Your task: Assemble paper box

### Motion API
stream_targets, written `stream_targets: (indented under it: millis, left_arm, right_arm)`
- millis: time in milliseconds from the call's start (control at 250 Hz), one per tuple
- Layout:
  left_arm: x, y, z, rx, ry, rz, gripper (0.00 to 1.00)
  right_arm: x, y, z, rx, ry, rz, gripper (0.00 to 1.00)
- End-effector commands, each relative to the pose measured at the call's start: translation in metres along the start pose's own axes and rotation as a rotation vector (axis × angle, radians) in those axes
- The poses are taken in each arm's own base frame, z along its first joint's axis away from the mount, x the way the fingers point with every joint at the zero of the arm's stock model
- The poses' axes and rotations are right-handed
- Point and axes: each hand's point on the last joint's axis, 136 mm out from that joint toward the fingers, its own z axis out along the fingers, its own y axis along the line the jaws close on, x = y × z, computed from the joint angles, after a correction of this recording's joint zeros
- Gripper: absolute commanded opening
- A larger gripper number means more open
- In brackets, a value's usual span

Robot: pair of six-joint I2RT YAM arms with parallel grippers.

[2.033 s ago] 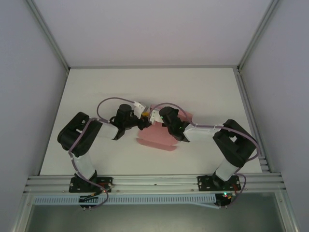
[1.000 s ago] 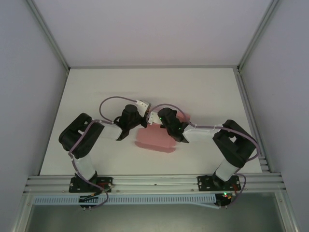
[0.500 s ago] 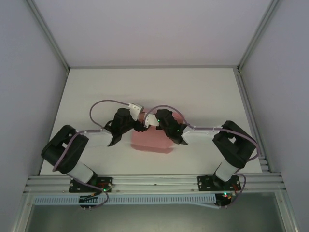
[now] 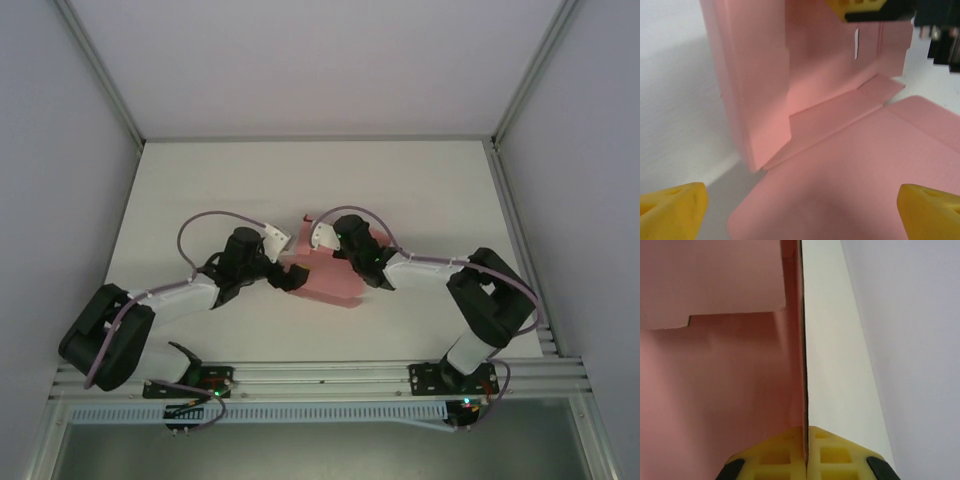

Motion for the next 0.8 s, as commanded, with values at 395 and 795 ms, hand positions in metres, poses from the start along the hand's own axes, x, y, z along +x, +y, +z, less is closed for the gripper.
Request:
stream_targets:
  millis: [395, 795]
  left_arm:
    - [-0.053, 0.032, 0.020, 0.032, -0.108, -0.069, 0.73]
    - [-0.054, 0.034, 0.054, 0.067, -0.059, -0.042, 0.54]
  right_arm:
    - [-0.001, 0.003, -0.009, -0.035, -0.008, 0.020, 0.00]
    - [-0.005, 0.002, -0.007, -0.035, -0.009, 0.030, 0.00]
